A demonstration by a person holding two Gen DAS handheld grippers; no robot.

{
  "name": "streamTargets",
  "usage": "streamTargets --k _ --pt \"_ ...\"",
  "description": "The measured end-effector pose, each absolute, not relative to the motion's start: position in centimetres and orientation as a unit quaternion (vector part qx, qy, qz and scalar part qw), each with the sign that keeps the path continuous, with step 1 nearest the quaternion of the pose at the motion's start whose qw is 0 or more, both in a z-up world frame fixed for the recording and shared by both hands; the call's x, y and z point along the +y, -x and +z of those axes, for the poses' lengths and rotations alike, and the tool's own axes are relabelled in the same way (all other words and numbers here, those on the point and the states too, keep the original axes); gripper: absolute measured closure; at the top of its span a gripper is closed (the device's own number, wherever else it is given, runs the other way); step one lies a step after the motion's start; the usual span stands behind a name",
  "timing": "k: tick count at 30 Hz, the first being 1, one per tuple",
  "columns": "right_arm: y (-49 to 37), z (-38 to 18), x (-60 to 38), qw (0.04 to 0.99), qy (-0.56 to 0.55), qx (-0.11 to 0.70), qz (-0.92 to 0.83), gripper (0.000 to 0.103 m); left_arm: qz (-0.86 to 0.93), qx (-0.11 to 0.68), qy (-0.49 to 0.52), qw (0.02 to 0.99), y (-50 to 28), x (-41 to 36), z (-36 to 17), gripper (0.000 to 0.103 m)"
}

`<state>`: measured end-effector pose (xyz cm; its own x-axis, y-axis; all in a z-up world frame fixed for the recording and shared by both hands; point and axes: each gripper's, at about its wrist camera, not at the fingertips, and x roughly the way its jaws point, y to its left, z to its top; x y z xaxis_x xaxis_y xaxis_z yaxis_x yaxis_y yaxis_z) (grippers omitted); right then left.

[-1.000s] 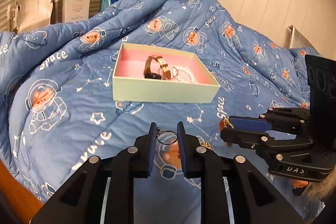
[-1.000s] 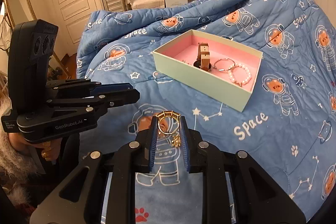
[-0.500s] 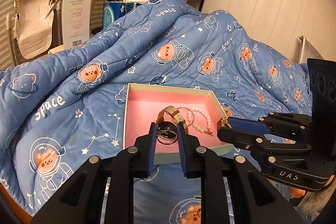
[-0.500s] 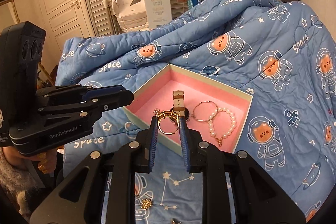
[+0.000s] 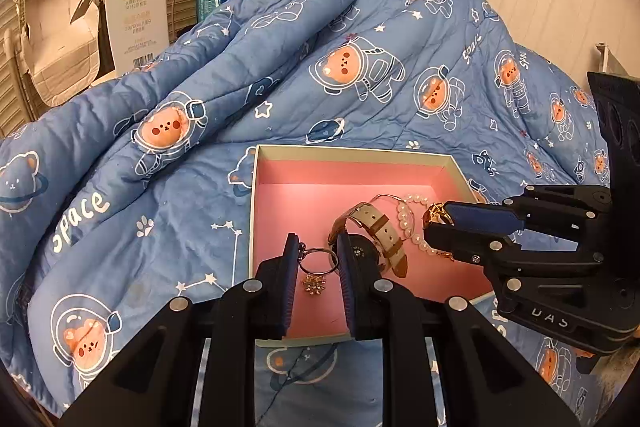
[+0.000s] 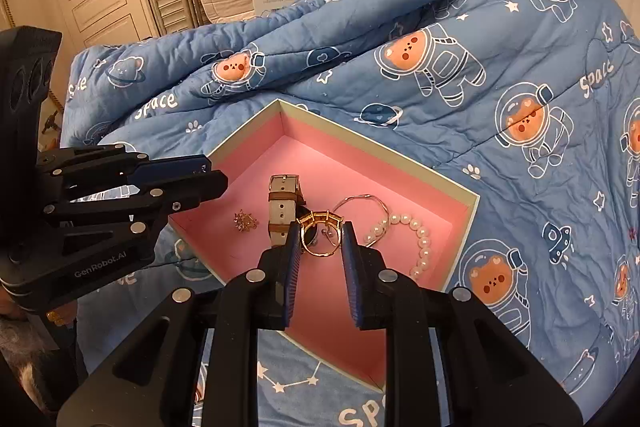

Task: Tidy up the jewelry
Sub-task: 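Carry the silver ring with the left tool while the right tool carries the gold ring into the box, then open the left tool to drop the silver ring while the right tool releases the gold ring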

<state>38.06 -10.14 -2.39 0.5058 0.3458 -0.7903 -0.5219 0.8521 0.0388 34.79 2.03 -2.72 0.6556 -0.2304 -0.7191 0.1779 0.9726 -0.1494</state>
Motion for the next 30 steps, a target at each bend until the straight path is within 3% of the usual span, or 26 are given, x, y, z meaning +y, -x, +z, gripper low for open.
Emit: streamTargets --k 30 --pt "-41.4 -6.2 -7.5 0.803 0.221 0.491 0.256 0.082 -0.12 0.446 -0.019 0.887 -36.9 0.0 -6.0 0.084"
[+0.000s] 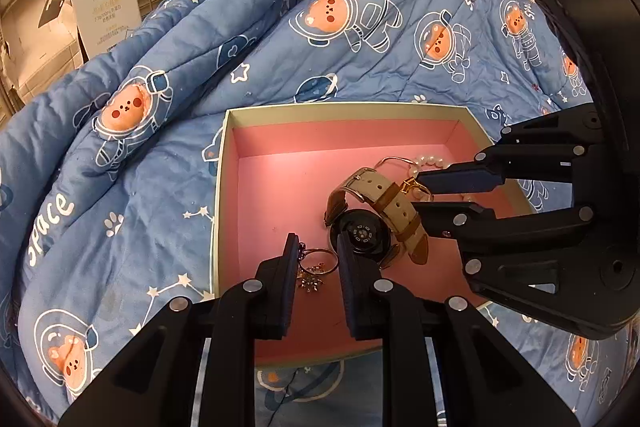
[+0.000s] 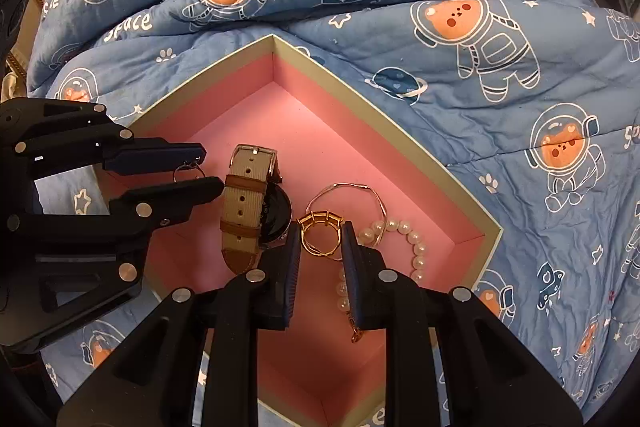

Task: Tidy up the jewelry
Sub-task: 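Open the left tool to drop the silver ring while the right tool releases the gold ring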

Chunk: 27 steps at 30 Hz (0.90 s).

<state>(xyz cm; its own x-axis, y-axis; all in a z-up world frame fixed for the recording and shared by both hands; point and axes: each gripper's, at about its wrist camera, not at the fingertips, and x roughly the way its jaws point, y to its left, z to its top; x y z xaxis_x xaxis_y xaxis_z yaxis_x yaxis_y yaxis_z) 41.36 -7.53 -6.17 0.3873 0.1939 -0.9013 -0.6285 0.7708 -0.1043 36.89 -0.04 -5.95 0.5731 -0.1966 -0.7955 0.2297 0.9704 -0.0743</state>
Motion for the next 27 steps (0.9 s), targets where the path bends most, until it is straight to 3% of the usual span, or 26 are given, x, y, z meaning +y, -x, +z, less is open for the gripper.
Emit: streamTargets --k 16,21,22,25,27 --pt "-42.3 -7.9 -7.0 0.793 0.237 0.5 0.256 0.082 -0.129 0.442 -0.033 0.887 -36.6 -0.7 -6.1 0.083" --pt "-42.3 -8.2 -6.6 0.793 0.247 0.497 0.251 0.08 -0.123 0.434 -0.042 0.891 -36.3 -0.8 -5.9 0.064" --pt "-42.3 -8.1 -6.6 0.794 0.247 0.497 0.25 0.078 -0.123 0.432 -0.043 0.892 -36.3 -0.8 -5.8 0.064" --pt "-42.3 -7.8 -6.8 0.802 0.254 0.483 0.244 0.059 -0.121 0.427 -0.051 0.895 -36.1 -0.9 -5.5 0.06" --pt "-42.3 -7.4 -6.8 0.804 0.257 0.477 0.243 0.057 -0.116 0.422 -0.059 0.897 -35.9 -0.8 -5.2 0.054"
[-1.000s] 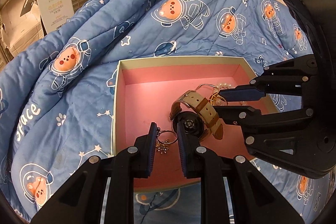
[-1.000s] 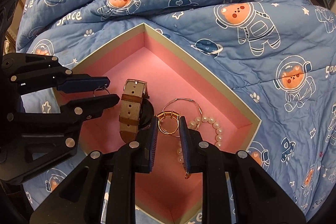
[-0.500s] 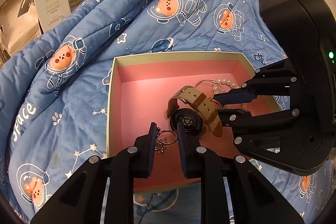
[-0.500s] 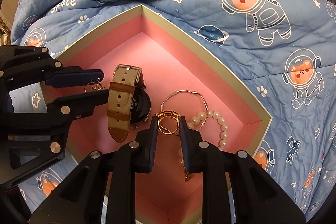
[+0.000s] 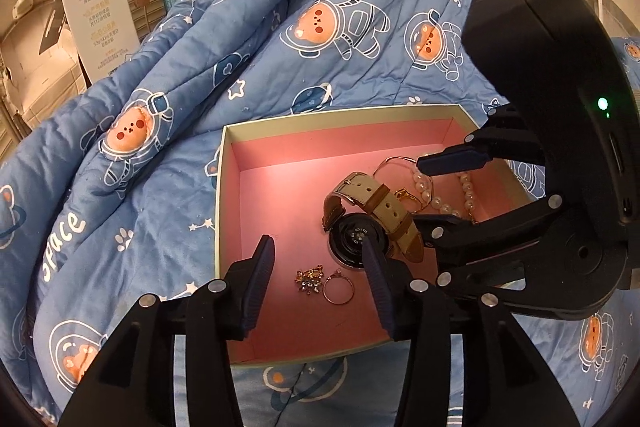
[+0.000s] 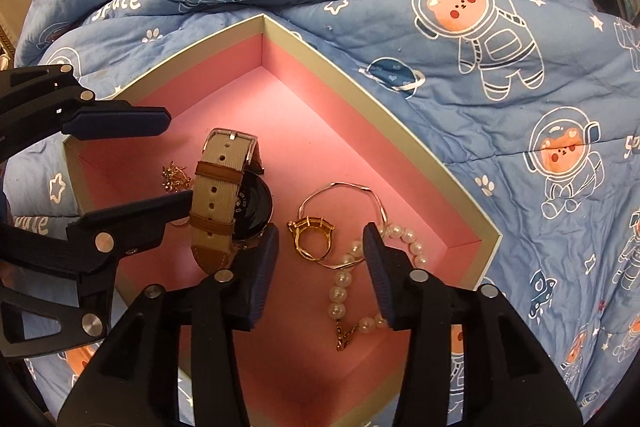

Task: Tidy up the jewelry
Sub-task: 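Open the left tool to drop the silver ring while the right tool releases the gold ring, then withdraw both tools from the box toward the remaining charms on the comforter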

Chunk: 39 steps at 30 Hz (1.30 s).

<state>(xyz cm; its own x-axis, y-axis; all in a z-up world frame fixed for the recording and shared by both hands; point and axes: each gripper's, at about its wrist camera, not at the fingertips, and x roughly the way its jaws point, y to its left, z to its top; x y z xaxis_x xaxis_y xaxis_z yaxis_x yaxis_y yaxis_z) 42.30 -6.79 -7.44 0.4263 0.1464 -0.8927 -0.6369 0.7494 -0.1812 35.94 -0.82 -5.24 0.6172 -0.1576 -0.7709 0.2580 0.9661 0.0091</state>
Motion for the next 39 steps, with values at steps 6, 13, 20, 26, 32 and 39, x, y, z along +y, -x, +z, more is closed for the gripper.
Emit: streamTargets --k 6,13,20,26,32,39 --pt "-42.3 -6.3 -7.3 0.814 0.272 0.459 0.231 0.054 -0.104 0.402 -0.073 0.907 -35.3 -0.4 -3.8 0.039" --pt "-40.8 -3.6 -9.1 0.846 0.233 0.427 0.219 0.04 -0.084 0.362 -0.066 0.926 -32.8 0.8 -1.7 0.014" --pt "-37.0 -0.8 -11.1 0.88 0.174 0.385 0.217 0.022 -0.095 0.339 -0.014 0.936 -29.3 1.8 -0.7 0.007" --pt "-34.0 0.0 -12.4 0.891 0.141 0.372 0.217 0.02 -0.1 0.326 -0.019 0.94 -26.6 1.3 -0.6 0.007" --pt "-31.2 0.1 -13.7 0.902 0.114 0.361 0.208 0.02 -0.106 0.327 -0.023 0.939 -23.8 0.7 -1.3 0.007" --pt "-27.9 -1.5 -15.9 0.904 0.082 0.371 0.199 0.02 -0.113 0.338 -0.025 0.934 -21.4 0.0 -2.9 0.007"
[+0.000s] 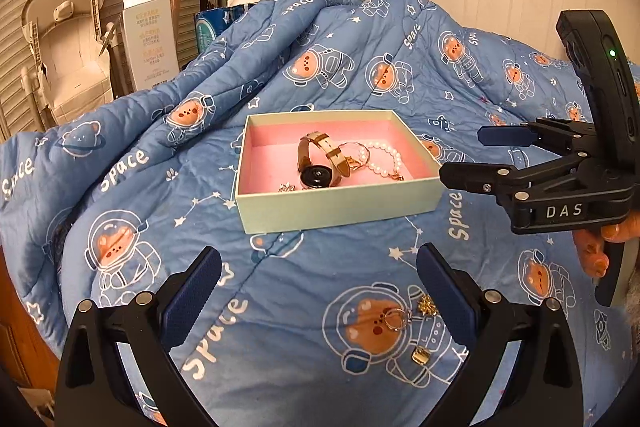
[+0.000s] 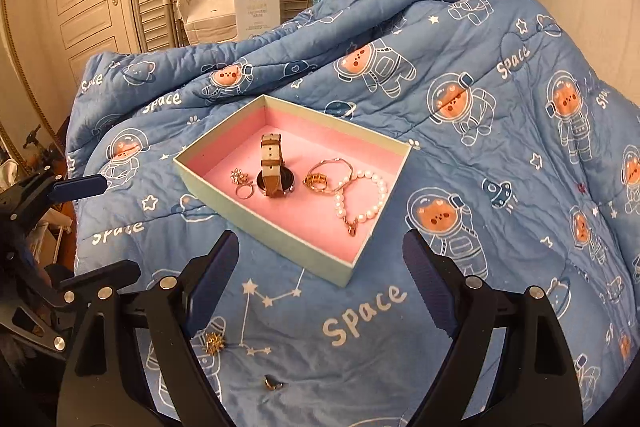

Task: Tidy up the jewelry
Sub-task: 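Withdraw both tools from the box toward the remaining charms on the comforter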

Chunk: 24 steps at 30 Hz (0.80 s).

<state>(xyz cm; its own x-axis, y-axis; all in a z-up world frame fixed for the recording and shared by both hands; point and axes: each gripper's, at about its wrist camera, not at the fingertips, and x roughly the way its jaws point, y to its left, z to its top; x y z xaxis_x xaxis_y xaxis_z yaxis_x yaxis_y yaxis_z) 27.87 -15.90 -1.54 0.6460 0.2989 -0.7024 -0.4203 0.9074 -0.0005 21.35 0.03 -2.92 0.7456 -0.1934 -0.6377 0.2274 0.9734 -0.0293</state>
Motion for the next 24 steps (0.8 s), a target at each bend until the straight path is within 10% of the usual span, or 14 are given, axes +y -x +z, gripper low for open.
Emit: streamTargets --k 24 --pt "-19.2 -7.0 -19.5 0.9 0.058 0.386 0.193 0.02 -0.135 0.359 -0.01 0.924 -15.7 -1.7 -7.6 0.007"
